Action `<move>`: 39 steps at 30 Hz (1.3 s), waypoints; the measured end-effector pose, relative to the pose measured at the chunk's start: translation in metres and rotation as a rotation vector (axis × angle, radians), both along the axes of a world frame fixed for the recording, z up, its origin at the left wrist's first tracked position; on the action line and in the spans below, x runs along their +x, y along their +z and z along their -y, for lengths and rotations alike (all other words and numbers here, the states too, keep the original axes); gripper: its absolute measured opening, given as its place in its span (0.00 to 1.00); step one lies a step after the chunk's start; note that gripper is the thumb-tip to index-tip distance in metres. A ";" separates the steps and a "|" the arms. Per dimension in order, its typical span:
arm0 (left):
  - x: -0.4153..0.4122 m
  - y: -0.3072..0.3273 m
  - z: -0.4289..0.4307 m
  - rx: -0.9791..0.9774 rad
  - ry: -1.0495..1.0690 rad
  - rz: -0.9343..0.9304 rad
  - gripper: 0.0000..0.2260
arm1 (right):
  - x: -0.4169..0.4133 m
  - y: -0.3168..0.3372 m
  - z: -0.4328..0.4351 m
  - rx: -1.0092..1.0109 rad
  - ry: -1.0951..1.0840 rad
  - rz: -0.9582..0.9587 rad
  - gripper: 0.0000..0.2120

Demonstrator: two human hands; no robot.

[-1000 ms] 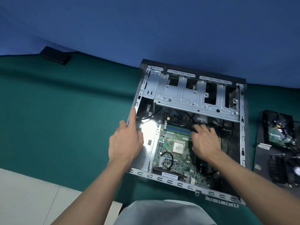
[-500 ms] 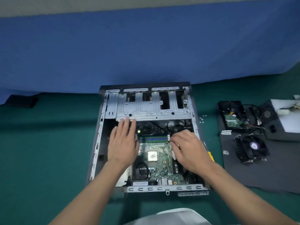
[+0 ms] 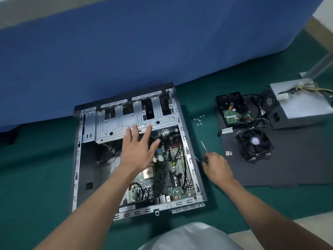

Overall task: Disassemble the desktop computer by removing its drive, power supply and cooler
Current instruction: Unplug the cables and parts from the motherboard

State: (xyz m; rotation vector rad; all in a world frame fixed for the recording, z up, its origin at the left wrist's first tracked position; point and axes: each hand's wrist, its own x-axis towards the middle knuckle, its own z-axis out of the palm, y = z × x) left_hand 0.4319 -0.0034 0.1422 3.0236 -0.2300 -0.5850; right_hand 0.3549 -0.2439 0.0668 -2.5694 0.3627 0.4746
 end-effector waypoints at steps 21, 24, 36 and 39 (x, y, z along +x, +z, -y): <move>-0.022 0.010 -0.107 0.031 0.127 0.076 0.28 | 0.032 0.086 -0.030 0.366 -0.107 0.507 0.01; -0.030 0.005 -0.147 0.095 0.132 0.126 0.29 | 0.031 0.107 -0.061 0.458 -0.075 0.537 0.02; -0.036 -0.012 -0.172 -0.231 0.261 0.231 0.33 | 0.057 0.077 -0.201 0.511 -0.247 0.202 0.04; -0.035 -0.010 -0.168 -0.290 0.303 0.238 0.34 | 0.073 0.064 -0.223 0.455 -0.233 0.186 0.04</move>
